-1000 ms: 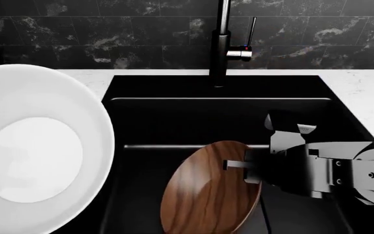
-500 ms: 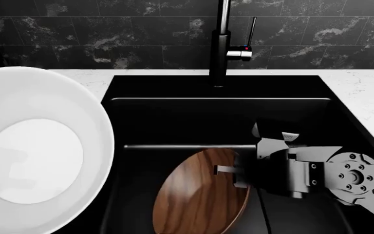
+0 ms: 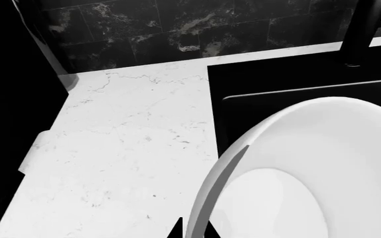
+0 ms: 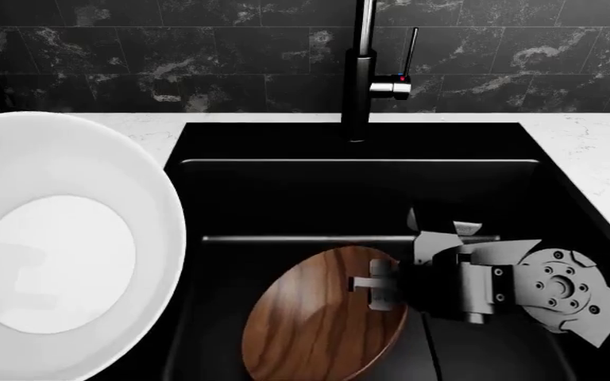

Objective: Stack the bowls in the sink.

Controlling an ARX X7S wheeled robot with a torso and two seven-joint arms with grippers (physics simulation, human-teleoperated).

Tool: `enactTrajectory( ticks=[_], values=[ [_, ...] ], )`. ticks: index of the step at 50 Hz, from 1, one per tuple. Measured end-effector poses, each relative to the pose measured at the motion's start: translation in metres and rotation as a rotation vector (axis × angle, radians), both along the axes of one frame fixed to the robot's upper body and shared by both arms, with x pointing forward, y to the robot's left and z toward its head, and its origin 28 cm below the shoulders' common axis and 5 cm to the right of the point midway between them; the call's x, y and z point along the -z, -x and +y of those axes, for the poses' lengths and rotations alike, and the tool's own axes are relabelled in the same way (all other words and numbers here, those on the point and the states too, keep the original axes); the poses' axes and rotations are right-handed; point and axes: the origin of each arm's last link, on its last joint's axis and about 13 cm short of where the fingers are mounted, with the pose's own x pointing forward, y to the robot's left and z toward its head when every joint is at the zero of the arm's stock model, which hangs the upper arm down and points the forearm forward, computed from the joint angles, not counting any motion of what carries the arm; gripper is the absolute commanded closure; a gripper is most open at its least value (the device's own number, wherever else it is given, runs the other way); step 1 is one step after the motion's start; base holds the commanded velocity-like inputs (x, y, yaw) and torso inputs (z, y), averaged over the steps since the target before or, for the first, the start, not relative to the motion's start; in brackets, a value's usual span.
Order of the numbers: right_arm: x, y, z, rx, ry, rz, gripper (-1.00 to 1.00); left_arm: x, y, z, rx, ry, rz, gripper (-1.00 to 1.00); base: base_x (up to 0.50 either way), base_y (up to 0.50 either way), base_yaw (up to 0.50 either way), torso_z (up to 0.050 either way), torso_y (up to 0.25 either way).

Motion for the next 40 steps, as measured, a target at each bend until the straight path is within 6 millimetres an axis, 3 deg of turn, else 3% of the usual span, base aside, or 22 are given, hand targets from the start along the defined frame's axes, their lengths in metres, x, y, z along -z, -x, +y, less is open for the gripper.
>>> enactTrajectory(
  ticks=[17,40],
  values=[
    [-0.013,0.005,-0.007,0.003,0.038,-0.008,-1.00,0.000,0.000,0.000,0.001,0.003,-0.002,1.00,0.00,0.00,0.00,0.000,0.001],
    [-0.078,0.018,-0.013,-0.004,0.182,-0.130,-1.00,-0.002,0.001,0.000,0.002,0.005,-0.010,1.00,0.00,0.00,0.00,0.000,0.000]
  ],
)
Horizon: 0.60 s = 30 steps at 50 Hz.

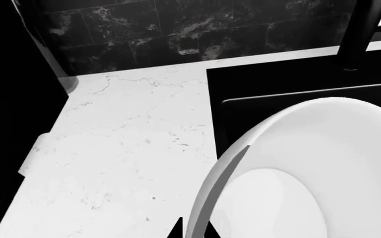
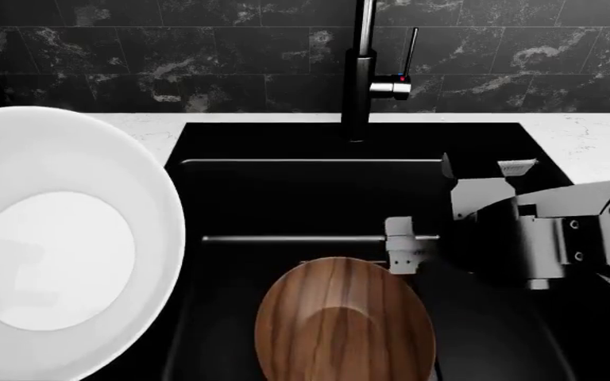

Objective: Stack the bowls in the sink.

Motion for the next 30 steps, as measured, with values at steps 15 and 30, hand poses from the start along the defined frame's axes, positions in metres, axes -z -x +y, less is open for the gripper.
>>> enactTrajectory(
  ticks=[15,30],
  values=[
    [-0.038,0.021,-0.008,-0.021,0.043,-0.097,-1.00,-0.002,0.000,-0.001,0.004,-0.002,-0.004,1.00,0.00,0.00,0.00,0.000,0.000],
    [-0.090,0.058,-0.013,-0.025,0.095,-0.226,-1.00,-0.003,0.001,-0.002,0.005,0.000,-0.011,1.00,0.00,0.00,0.00,0.000,0.001]
  ],
)
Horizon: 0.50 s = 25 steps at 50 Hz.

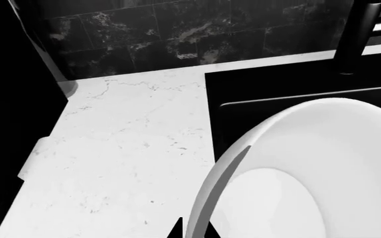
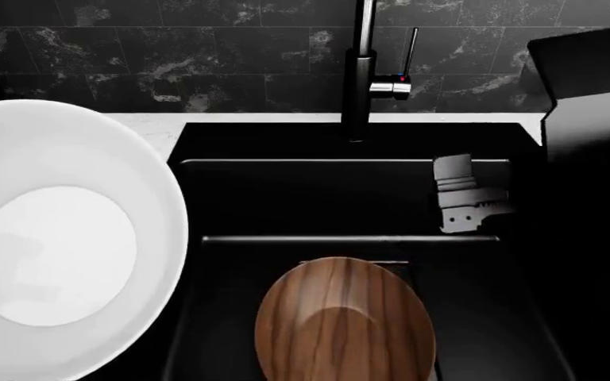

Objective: Stack the bowls in the sink.

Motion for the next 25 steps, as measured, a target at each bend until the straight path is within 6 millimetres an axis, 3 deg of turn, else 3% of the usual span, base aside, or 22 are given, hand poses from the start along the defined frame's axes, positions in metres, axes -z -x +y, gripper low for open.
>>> enactTrajectory(
  ticks=[10,25],
  values=[
    [-0.026,0.017,-0.002,0.011,0.031,-0.099,-1.00,0.002,-0.005,-0.002,-0.005,0.020,-0.003,1.00,0.00,0.00,0.00,0.000,0.000],
    [-0.039,0.030,-0.012,0.063,0.065,-0.174,-1.00,0.007,-0.026,-0.013,-0.016,0.095,-0.026,1.00,0.00,0.00,0.00,0.000,0.000]
  ],
)
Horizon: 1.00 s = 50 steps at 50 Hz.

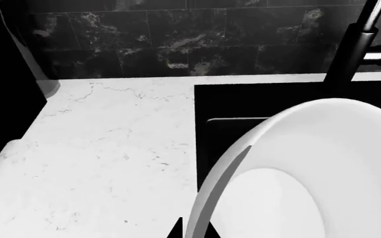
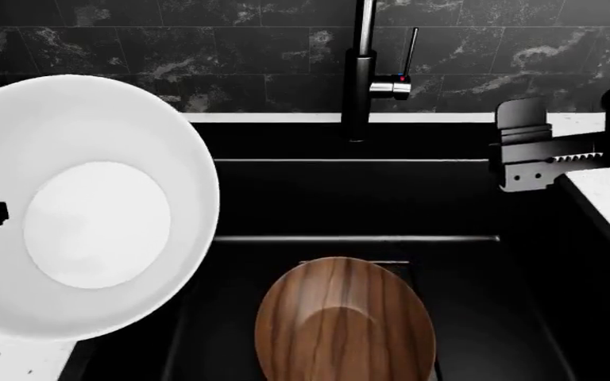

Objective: Stack the bowls in the sink.

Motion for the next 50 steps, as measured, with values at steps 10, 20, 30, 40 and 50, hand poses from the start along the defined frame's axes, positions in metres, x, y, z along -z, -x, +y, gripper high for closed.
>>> enactTrajectory(
  ticks=[10,20,30,40,50],
  values=[
    [0.001,0.006,-0.009,0.040,0.022,-0.018,-1.00,0.002,-0.012,-0.010,0.026,0.028,-0.014,1.00,0.00,0.00,0.00,0.000,0.000],
    [0.000,0.013,-0.018,0.092,0.043,-0.048,-1.00,0.005,-0.023,-0.018,0.050,0.048,-0.023,1.00,0.00,0.00,0.00,0.001,0.001],
    [0.002,0.017,-0.024,0.125,0.048,-0.066,-1.00,0.007,-0.032,-0.026,0.076,0.079,-0.038,1.00,0.00,0.00,0.00,0.000,0.000],
    [0.007,0.017,-0.028,0.142,0.043,-0.065,-1.00,0.010,-0.043,-0.032,0.105,0.112,-0.049,1.00,0.00,0.00,0.00,0.000,0.000],
    [0.012,0.015,-0.029,0.152,0.039,-0.062,-1.00,0.015,-0.052,-0.040,0.134,0.137,-0.050,1.00,0.00,0.00,0.00,0.000,0.001]
  ],
)
